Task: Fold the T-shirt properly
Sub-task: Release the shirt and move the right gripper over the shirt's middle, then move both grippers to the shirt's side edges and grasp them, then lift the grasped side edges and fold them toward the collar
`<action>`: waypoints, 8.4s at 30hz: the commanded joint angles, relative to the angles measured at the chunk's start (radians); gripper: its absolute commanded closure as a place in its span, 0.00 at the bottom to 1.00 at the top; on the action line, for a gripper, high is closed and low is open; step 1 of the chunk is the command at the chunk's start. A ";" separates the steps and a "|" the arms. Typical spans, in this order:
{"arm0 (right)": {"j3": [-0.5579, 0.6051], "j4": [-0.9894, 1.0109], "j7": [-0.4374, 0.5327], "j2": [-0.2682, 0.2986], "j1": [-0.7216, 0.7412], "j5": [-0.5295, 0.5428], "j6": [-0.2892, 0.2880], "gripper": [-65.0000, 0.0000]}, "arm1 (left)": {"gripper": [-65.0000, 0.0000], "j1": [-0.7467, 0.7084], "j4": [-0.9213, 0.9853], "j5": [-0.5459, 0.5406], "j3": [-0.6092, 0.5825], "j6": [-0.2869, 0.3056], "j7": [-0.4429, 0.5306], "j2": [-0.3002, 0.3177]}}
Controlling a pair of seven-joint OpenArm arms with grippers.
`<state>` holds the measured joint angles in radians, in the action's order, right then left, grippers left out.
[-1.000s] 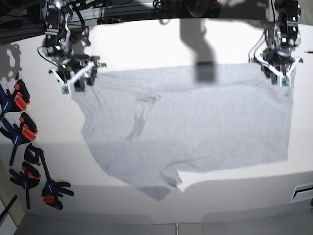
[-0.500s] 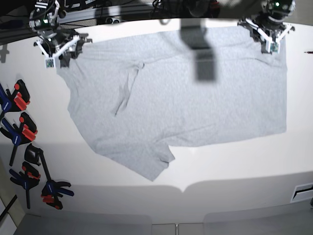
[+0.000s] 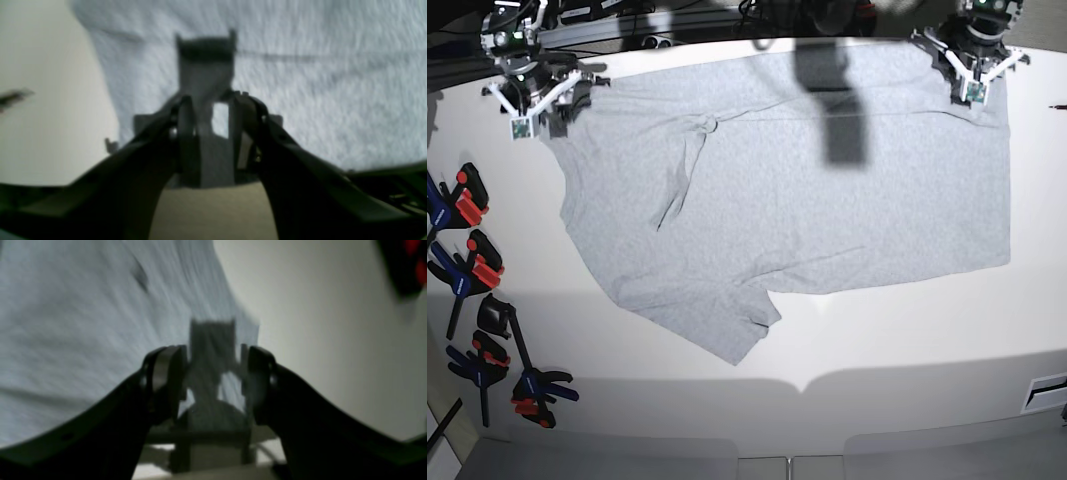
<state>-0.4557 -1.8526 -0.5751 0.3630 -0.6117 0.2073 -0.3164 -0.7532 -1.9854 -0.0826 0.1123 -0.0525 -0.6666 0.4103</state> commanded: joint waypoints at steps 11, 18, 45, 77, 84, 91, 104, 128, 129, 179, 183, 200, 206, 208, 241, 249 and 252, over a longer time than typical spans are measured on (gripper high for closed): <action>0.082 -0.419 -0.108 0.041 0.002 0.018 -0.315 0.55 | 0.72 -0.008 -0.169 0.117 0.005 -0.008 -0.022 0.008; 0.478 -0.444 -0.131 0.142 0.002 -0.179 -0.334 0.55 | 0.72 -0.009 -0.171 0.115 0.005 0.243 -0.021 0.022; 1.150 -0.089 -0.107 0.032 0.419 -0.464 -0.259 0.55 | 0.72 -0.009 -0.171 0.116 0.005 0.247 -0.022 0.058; 1.225 -0.039 -0.089 0.027 0.496 -0.439 -0.259 0.55 | 0.72 -0.009 -0.171 0.116 0.005 0.246 -0.022 0.057; 1.225 0.023 -0.075 0.027 0.504 -0.440 -0.259 0.55 | 0.72 -0.011 -0.170 -0.005 0.005 0.213 -0.074 0.055; 1.223 0.024 -0.076 -0.010 0.533 -0.439 -0.259 0.55 | 0.72 -0.011 -0.004 -0.099 0.005 0.151 -0.032 0.024; 1.221 0.024 -0.076 -0.022 0.584 -0.444 -0.183 0.55 | 0.72 -0.011 0.044 0.011 0.005 0.150 -0.060 -0.033; 0.824 0.024 -0.118 -0.153 0.779 -0.530 0.214 0.55 | 0.72 -0.003 -0.371 0.307 0.005 0.144 -0.200 -0.025; 0.800 0.024 -0.118 -0.153 0.779 -0.529 0.214 0.55 | 0.72 0.012 -0.371 0.318 0.005 0.125 -0.135 -0.025; 0.572 0.024 -0.318 -0.153 0.781 -0.304 0.039 0.55 | 0.95 1.416 1.639 -0.397 0.006 0.476 -0.062 0.137; 0.571 0.064 -0.242 -0.153 0.788 -0.301 0.039 0.55 | 1.00 1.416 1.639 -0.398 0.006 0.476 -0.041 0.139; 0.495 1.177 -0.123 -0.150 1.384 -0.232 0.054 0.55 | 1.00 1.416 1.639 -0.427 0.006 0.476 -0.067 0.138; 0.485 1.369 -0.104 -0.136 1.436 -0.233 0.051 0.55 | 1.00 1.416 1.639 -0.425 0.006 0.476 -0.065 0.139; 0.485 1.403 -0.106 -0.135 1.429 -0.233 0.044 0.56 | 1.00 1.416 1.639 -0.425 0.006 0.476 -0.050 0.138; 0.485 1.227 -0.113 -0.127 1.429 -0.230 -0.043 1.00 | 1.00 1.313 1.259 -0.525 0.006 0.513 -0.068 0.148; 0.483 0.840 -0.166 -0.080 1.184 -0.229 -0.047 1.00 | 1.00 1.062 0.882 -0.580 0.047 0.472 -0.079 0.160; 0.473 0.688 -0.184 -0.064 1.097 -0.230 -0.047 1.00 | 1.00 0.978 0.707 -0.586 0.146 0.447 -0.101 0.151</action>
<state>0.0235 -1.1450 -0.7795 0.2882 0.4541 -0.0269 -0.3672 0.1982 -1.2621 -0.6533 0.2504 0.3908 -0.7990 0.5373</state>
